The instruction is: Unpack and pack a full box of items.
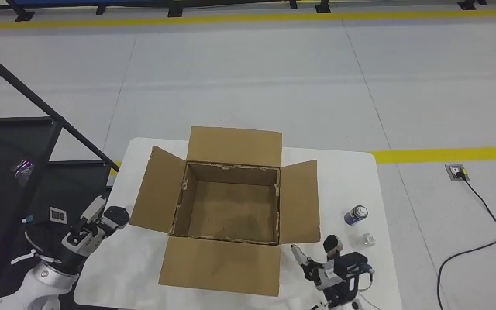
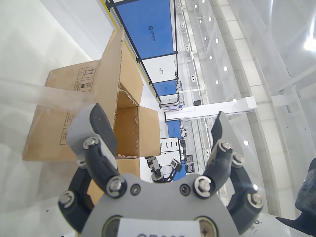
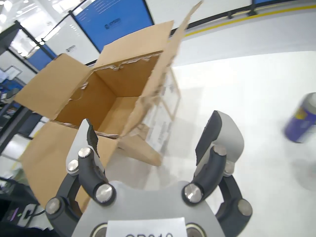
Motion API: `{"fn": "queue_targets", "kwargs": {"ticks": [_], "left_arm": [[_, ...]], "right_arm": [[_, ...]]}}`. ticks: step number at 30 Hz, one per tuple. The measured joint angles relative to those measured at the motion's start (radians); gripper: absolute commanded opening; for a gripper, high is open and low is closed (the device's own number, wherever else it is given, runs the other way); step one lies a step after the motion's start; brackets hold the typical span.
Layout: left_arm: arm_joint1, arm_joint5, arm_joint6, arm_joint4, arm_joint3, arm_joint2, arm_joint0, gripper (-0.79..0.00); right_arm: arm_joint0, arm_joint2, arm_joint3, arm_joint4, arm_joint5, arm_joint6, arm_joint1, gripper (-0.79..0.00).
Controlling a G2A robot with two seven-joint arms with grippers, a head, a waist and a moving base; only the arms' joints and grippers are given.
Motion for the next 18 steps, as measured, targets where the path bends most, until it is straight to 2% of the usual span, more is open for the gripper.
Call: {"fn": "queue_targets", "kwargs": {"ticks": [5, 8, 12, 17, 18], "left_arm": [[0.000, 0.008, 0.000, 0.012, -0.003, 0.018, -0.013, 0.000], [0.001, 0.010, 0.001, 0.018, -0.003, 0.028, -0.019, 0.000], [0.000, 0.009, 0.005, 0.021, -0.001, 0.036, -0.024, 0.000], [0.000, 0.006, 0.012, 0.012, 0.010, 0.035, -0.022, 0.000], [0.000, 0.005, 0.014, 0.011, 0.012, 0.034, -0.021, 0.000]], "right_arm": [[-0.057, 0.064, 0.007, -0.050, 0.221, -0.140, -0.005, 0.000], [-0.027, 0.095, 0.061, -0.032, 0.307, -0.145, -0.008, 0.000], [0.071, 0.141, 0.186, 0.000, 0.322, -0.068, -0.006, 0.000], [0.180, 0.163, 0.335, 0.013, 0.281, -0.007, -0.002, 0.000], [0.189, 0.164, 0.349, 0.012, 0.280, -0.009, -0.002, -0.135]]}}
